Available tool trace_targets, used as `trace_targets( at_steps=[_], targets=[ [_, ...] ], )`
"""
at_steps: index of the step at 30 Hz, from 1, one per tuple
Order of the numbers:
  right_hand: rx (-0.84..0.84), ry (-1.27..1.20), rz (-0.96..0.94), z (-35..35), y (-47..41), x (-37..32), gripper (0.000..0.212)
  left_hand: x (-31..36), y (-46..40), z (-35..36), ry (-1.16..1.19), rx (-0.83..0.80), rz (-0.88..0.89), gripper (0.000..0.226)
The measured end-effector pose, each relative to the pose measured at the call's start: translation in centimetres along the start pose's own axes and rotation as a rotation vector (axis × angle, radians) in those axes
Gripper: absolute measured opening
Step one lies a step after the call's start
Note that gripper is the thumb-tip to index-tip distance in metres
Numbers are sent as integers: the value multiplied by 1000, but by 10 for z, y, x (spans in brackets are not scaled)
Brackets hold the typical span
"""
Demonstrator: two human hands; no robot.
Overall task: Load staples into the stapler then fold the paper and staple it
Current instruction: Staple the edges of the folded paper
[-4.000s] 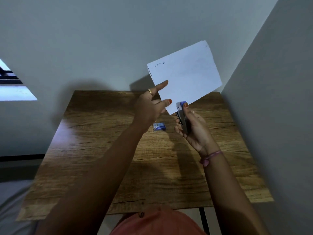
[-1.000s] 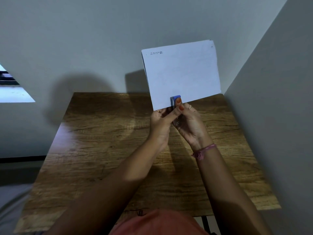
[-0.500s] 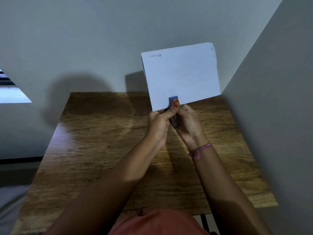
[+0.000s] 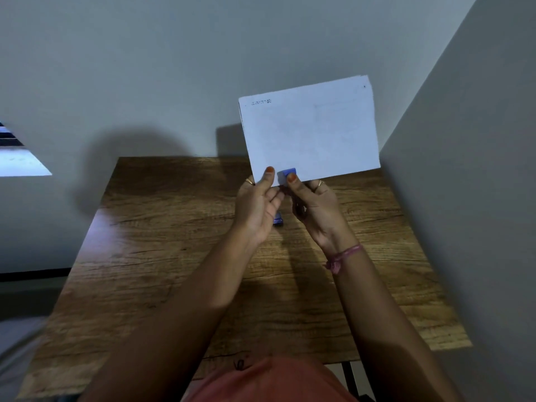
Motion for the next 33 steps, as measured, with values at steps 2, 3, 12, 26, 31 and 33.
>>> trace_targets(
  at_steps=[2,3,12,26,31,33],
  targets=[
    [34,95,-29,-8,-1,2,24,3,-2,-6,-40,50,23,12],
    [40,154,-58,-11,-2,2,24,4,-2,-10,-55,70,37,12],
    [97,922,-91,-76,-19,26,34,11,-4,-31,-36,164,59,13],
    [316,1076,-34,-85,-17,31,65,4,-4,-36,43,192,-6,11],
    [25,250,-130,-21,-5,0,21,-1,-3,-33,67,175,-20,15],
    [89,134,-144,-12,-4,-7,6,-3,-1,-29,29,136,-34,18]
  ],
)
Point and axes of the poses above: each hand's wrist, its own y-axis away from the middle knuckle, its own z-axis out of the palm, x = y × z, the point moved 7 cm from there along -y, towards the middle knuckle
